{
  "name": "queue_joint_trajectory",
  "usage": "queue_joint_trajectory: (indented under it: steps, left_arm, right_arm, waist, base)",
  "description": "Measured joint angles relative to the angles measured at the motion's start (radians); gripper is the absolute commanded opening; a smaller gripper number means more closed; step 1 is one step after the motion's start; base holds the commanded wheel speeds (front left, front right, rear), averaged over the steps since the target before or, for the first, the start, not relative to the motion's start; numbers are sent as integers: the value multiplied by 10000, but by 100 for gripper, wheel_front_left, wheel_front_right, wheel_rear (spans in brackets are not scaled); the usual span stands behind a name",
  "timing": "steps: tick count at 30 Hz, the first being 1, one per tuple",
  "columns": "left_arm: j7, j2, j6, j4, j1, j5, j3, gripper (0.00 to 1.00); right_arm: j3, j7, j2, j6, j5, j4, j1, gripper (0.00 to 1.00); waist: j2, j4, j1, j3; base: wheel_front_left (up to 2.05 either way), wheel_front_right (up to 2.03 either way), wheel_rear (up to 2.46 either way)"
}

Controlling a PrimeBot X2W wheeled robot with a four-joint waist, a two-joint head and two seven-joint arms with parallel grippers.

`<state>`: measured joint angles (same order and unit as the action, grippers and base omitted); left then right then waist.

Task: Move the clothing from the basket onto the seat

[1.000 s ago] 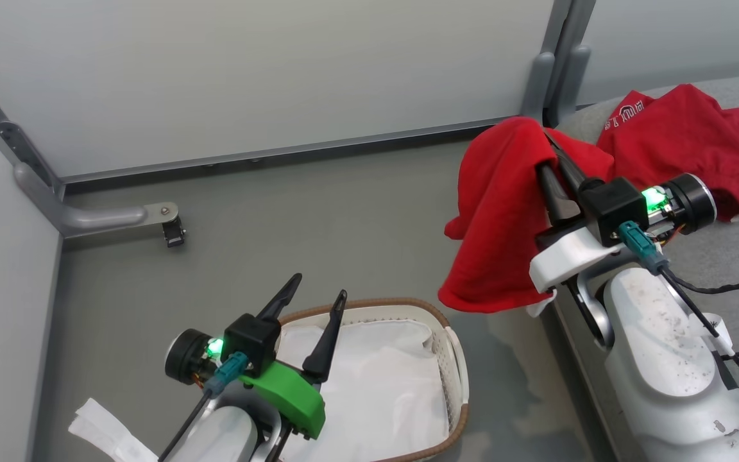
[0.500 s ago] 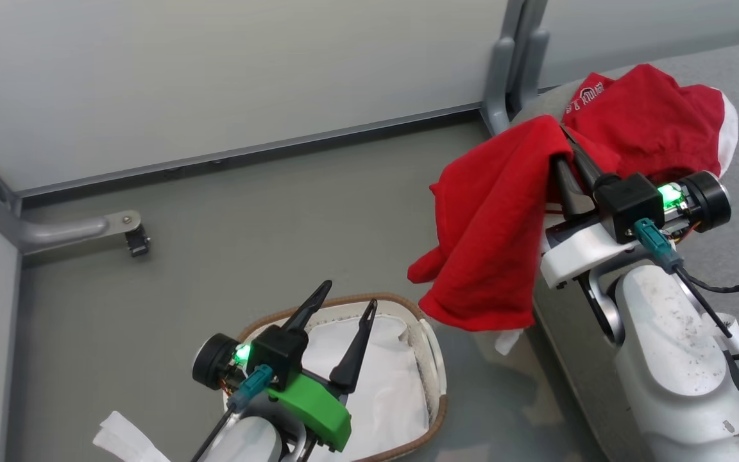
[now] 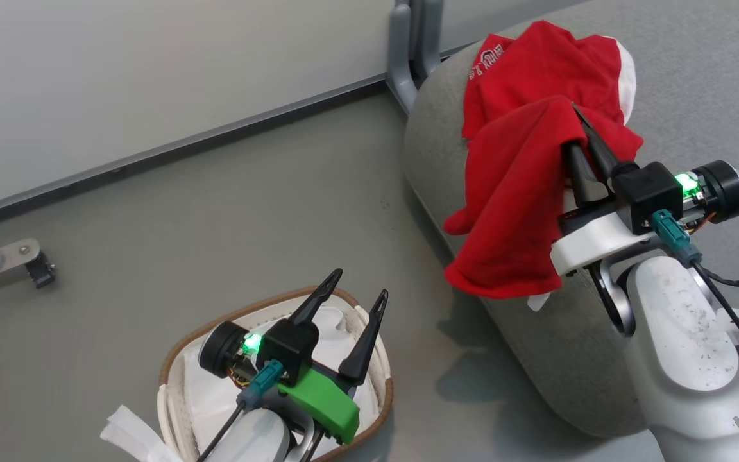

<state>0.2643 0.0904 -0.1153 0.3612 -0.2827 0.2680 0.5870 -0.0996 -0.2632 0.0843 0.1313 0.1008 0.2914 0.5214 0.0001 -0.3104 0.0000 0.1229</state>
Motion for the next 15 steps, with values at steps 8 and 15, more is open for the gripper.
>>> queue_joint_trajectory:
  steps: [8,15]
  left_arm:
    - [0,-4,-67,10,-170,-190,8,100]
    - [0,-13,-88,-33,-324,-272,125,100]
  right_arm:
    - [226,0,8,2,-21,-2,-29,0]
    - [466,0,61,0,-42,40,-201,0]
  waist:
    - [0,-735,0,464]
    - [0,-862,0,833]
  base:
    - [0,0,0]
    - [0,0,0]
